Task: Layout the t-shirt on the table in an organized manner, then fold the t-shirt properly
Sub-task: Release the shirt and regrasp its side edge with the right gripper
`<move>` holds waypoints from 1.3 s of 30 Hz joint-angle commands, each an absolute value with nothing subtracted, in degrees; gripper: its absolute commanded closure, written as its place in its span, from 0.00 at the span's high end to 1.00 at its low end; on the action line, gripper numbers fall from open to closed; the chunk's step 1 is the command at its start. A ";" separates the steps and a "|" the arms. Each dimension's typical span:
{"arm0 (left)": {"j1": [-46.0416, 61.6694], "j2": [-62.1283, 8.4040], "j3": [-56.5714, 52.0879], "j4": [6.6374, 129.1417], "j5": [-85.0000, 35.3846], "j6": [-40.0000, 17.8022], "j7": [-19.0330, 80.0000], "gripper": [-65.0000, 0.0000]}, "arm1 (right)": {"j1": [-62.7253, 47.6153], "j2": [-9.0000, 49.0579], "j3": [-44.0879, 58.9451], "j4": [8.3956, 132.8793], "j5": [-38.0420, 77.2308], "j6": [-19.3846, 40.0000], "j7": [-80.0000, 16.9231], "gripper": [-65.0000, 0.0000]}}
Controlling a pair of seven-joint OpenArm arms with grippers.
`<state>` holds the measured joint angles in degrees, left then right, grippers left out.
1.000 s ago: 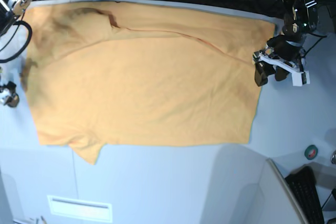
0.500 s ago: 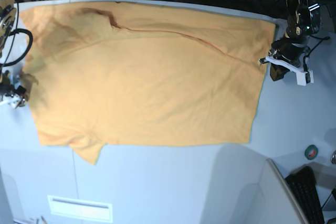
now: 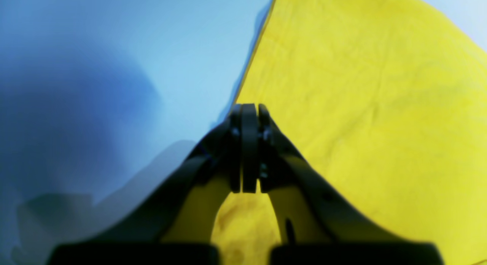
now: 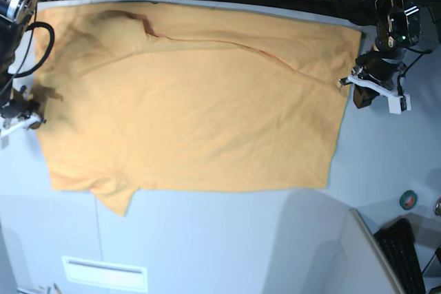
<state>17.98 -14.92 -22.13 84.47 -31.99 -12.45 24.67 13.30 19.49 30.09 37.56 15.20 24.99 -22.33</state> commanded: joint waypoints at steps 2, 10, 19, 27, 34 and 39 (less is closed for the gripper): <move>17.71 -15.69 -22.46 85.32 -32.57 -12.88 23.43 0.00 | 14.11 20.44 30.11 38.46 15.60 25.01 -21.76 0.00; 18.07 -15.69 -22.46 85.32 -32.57 -12.79 23.43 0.00 | 12.97 19.56 30.46 43.74 15.78 25.01 -22.02 0.00; 17.71 -15.69 -22.29 85.32 -32.57 -12.79 23.43 0.00 | 2.15 12.09 30.81 73.98 15.96 25.01 -34.95 0.00; 17.63 -15.69 -22.37 85.32 -32.57 -12.79 23.43 0.00 | -3.91 6.02 30.81 86.73 15.96 25.01 -44.97 0.00; 17.63 -15.69 -22.37 85.32 -32.57 -12.79 23.43 0.00 | -6.46 3.56 30.81 87.25 15.96 25.01 -48.92 0.00; 17.63 -15.69 -22.37 85.32 -32.57 -12.79 23.43 0.00 | -6.90 2.59 30.81 88.31 16.04 25.01 -52.79 0.00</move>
<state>17.93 -14.92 -22.06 84.47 -31.99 -12.45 24.67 -7.53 1.74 30.72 86.76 15.31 24.86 -53.67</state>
